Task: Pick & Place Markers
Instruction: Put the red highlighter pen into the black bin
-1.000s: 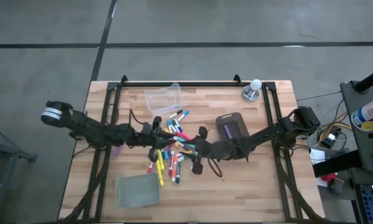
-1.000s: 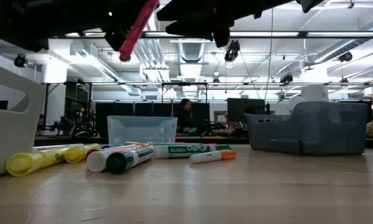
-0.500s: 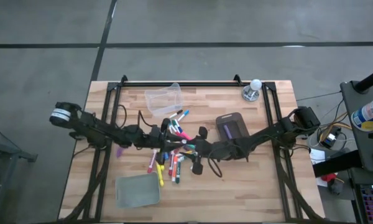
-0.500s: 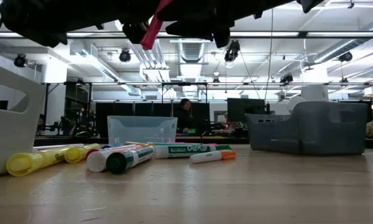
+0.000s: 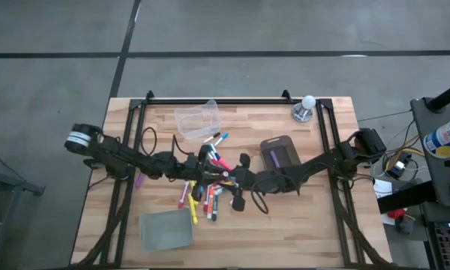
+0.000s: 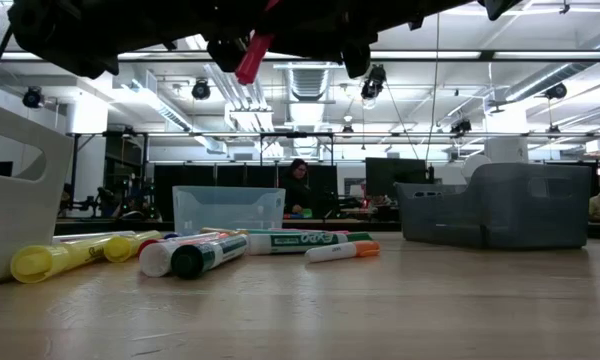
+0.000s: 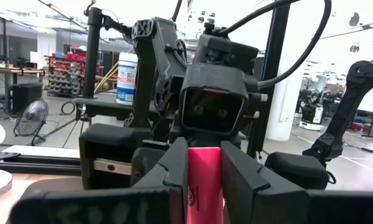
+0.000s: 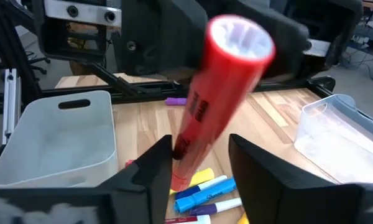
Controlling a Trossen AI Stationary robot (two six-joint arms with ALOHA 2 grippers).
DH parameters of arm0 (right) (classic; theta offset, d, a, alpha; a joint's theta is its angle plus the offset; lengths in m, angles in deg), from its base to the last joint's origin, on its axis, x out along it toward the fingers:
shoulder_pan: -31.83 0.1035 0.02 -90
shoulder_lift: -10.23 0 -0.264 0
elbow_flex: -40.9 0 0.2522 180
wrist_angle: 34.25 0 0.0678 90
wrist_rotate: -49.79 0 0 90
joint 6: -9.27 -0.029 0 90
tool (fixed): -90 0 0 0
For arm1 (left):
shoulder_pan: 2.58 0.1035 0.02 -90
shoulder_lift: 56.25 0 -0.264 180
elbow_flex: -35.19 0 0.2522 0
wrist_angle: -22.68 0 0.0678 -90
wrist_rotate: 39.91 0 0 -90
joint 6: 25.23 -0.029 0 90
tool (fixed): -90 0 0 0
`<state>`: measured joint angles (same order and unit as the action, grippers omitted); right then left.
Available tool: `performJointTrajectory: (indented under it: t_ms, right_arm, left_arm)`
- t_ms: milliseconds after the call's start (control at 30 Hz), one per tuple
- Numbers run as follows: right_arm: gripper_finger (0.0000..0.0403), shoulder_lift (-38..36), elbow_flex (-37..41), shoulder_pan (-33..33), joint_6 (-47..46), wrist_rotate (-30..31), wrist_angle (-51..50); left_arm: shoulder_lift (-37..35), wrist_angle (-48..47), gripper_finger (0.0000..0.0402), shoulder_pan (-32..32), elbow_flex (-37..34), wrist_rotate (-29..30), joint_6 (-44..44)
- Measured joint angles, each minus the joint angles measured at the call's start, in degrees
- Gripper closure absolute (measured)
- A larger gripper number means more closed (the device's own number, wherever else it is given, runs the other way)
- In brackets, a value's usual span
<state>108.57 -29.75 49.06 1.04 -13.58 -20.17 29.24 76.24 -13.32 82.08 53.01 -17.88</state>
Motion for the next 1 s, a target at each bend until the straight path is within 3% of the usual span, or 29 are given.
performJointTrajectory:
  t_ms: [267, 633, 733, 1000]
  right_arm:
    - [0.0349, 0.00, 0.00, 0.00, 0.43, -1.83, 0.09]
    - [0.0350, 0.00, 0.00, 0.00, -0.38, -1.82, -0.96]
    - [0.0350, 0.00, 0.00, -0.07, -0.74, -1.51, -1.62]
    - [0.0351, -0.25, 0.00, -0.56, -3.91, -0.93, -6.25]
  left_arm:
    - [0.07, 0.07, 0.0343, -0.09, -0.07, -0.89, -0.44]
    - [0.02, -0.33, 0.0338, -0.07, -0.39, -0.79, 0.74]
    - [0.02, -0.47, 0.0314, -0.02, -0.36, -0.74, 1.86]
    - [-0.14, -0.43, 0.0203, -0.02, -0.28, -1.31, 3.43]
